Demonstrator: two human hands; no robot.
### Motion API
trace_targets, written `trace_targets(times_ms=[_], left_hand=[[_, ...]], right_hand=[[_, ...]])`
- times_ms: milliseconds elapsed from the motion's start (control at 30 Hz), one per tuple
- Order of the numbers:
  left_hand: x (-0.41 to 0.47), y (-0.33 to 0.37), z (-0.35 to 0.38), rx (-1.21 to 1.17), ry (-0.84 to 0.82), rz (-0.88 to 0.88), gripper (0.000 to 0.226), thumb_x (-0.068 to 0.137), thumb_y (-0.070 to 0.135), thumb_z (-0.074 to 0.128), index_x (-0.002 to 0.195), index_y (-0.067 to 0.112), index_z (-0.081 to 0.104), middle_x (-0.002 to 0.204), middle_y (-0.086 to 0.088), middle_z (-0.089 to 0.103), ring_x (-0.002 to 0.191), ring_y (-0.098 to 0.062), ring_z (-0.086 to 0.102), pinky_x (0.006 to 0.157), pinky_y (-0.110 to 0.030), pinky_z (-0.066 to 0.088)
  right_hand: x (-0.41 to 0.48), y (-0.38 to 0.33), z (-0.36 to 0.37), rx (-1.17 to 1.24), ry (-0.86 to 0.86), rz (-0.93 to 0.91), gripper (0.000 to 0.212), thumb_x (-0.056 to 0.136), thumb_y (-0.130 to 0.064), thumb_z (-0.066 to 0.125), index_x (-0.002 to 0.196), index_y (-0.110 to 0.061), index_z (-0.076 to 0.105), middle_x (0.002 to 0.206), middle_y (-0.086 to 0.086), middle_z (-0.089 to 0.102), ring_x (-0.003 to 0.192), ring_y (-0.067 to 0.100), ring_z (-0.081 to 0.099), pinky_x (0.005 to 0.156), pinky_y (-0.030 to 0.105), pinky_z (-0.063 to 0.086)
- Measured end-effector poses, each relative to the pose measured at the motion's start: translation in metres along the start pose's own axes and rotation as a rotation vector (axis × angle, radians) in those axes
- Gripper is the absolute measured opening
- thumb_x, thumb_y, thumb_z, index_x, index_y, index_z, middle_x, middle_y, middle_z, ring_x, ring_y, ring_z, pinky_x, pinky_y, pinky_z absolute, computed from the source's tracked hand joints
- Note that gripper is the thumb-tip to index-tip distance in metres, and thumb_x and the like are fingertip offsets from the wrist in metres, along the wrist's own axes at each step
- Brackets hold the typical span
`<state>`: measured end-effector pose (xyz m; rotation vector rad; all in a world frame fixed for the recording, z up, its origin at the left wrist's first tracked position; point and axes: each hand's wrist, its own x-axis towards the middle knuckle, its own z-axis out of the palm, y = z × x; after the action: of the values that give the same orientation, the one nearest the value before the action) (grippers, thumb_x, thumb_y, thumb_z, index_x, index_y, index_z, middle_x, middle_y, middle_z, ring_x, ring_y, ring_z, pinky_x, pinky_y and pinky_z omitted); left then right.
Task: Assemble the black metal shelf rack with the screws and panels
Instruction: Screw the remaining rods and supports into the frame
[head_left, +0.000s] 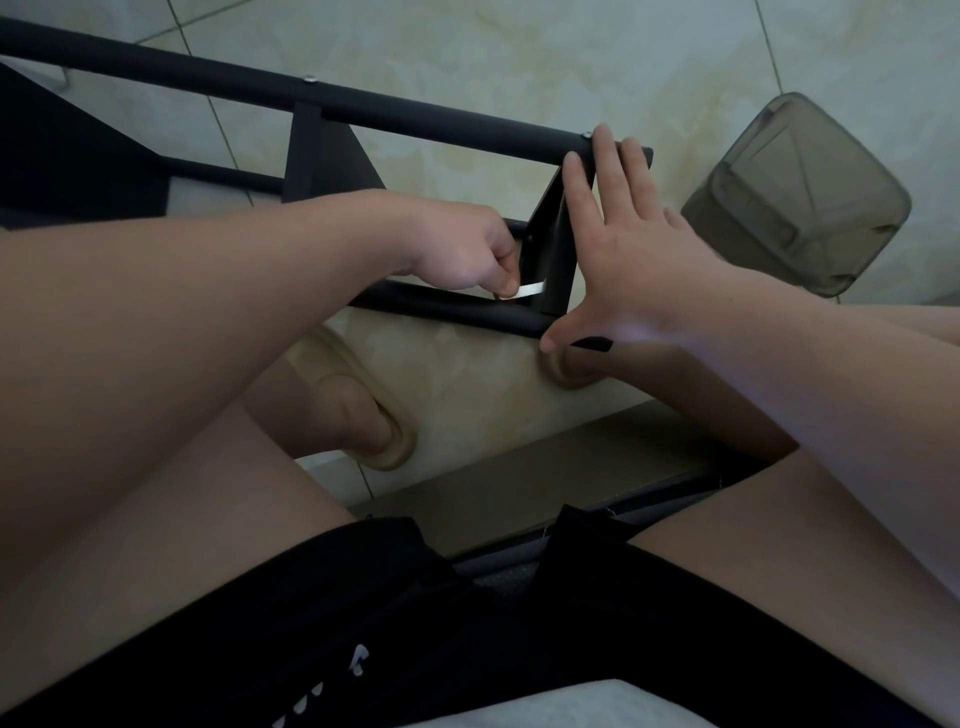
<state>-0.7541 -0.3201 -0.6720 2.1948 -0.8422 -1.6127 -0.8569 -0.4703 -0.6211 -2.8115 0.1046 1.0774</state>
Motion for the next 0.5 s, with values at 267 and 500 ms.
trace_targets(times_ms=[267, 500], left_hand=[[-0.011, 0.008, -0.03, 0.134, 0.183, -0.072, 0.016, 0.09, 0.024, 0.059, 0.082, 0.023, 0.073, 0.08, 0.011, 0.073, 0.088, -0.014, 0.064, 0.086, -0.038, 0.052], [-0.024, 0.014, -0.063, 0.132, 0.344, -0.059, 0.014, 0.091, 0.027, 0.062, 0.082, 0.024, 0.072, 0.097, -0.004, 0.073, 0.094, -0.027, 0.066, 0.084, -0.038, 0.052]], right_hand=[[0.007, 0.012, -0.017, 0.117, -0.04, -0.02, 0.138, 0.07, -0.07, 0.077, 0.161, -0.018, -0.013, 0.168, 0.003, -0.025, 0.156, 0.026, -0.018, 0.124, 0.053, 0.012], [0.025, 0.033, -0.055, 0.277, 0.174, 0.036, 0.1, 0.083, -0.054, 0.077, 0.16, -0.021, 0.024, 0.164, 0.005, 0.029, 0.148, 0.03, 0.031, 0.115, 0.045, 0.032]])
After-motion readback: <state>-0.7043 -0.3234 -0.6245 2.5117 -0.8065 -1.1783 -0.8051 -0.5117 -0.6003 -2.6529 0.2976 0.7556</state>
